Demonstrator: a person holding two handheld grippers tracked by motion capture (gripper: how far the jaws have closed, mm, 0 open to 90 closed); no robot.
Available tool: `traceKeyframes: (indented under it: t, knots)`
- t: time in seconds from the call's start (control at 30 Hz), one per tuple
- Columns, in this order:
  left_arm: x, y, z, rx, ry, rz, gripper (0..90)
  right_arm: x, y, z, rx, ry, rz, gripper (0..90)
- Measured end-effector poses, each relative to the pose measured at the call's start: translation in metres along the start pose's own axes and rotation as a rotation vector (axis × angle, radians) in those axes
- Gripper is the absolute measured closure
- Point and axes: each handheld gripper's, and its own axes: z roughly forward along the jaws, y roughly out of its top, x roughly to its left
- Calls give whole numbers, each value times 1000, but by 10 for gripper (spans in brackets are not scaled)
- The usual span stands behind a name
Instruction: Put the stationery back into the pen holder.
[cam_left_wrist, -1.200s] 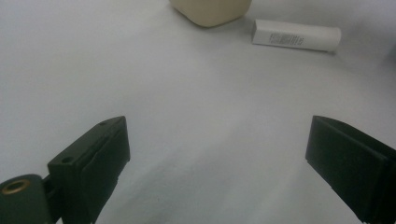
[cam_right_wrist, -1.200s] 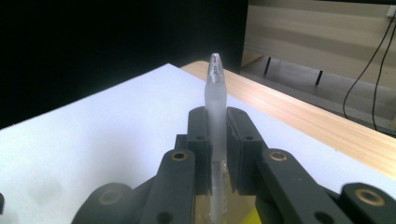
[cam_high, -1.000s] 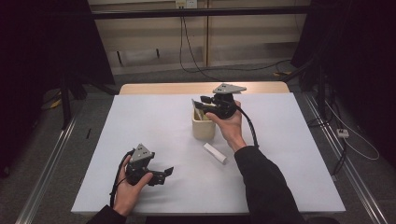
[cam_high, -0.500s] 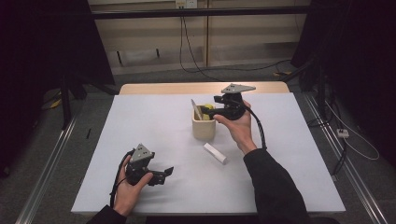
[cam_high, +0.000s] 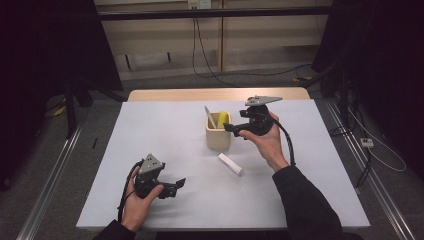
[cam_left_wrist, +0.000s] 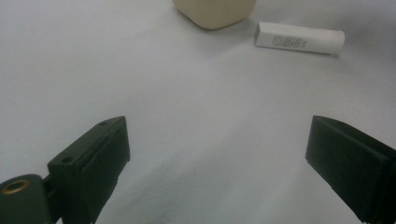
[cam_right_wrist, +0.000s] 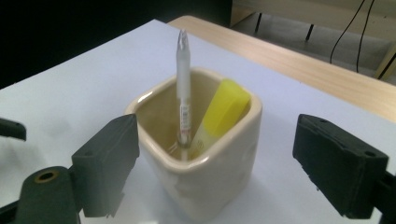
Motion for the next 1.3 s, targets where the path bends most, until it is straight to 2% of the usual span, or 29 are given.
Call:
traceKeyframes:
  t: [0.27, 0.37, 0.6, 0.77, 1.07, 1.13, 1.3]
  knots:
    - [0, 0, 0, 0, 3, -1, 63, 3, -14, -14, 39, 23, 0, 116]
    - [-1, 0, 0, 1, 4, 1, 63, 5, -17, -16, 101, 14, -20, 85]
    - [0, 0, 0, -3, 2, 0, 63, 9, -30, -22, 127, 29, -10, 78]
    - [-1, 0, 0, -6, 2, -1, 63, 10, -36, -25, 153, 48, -5, 105]
    - [-1, 0, 0, 0, 4, 0, 63, 13, -46, -33, 214, 52, -10, 126]
    - [-1, 0, 0, 1, 4, 2, 63, 14, -48, -33, 235, 69, -2, 128]
    - [0, 0, 0, -4, 0, 0, 63, 17, -51, -30, 277, 72, 2, 143]
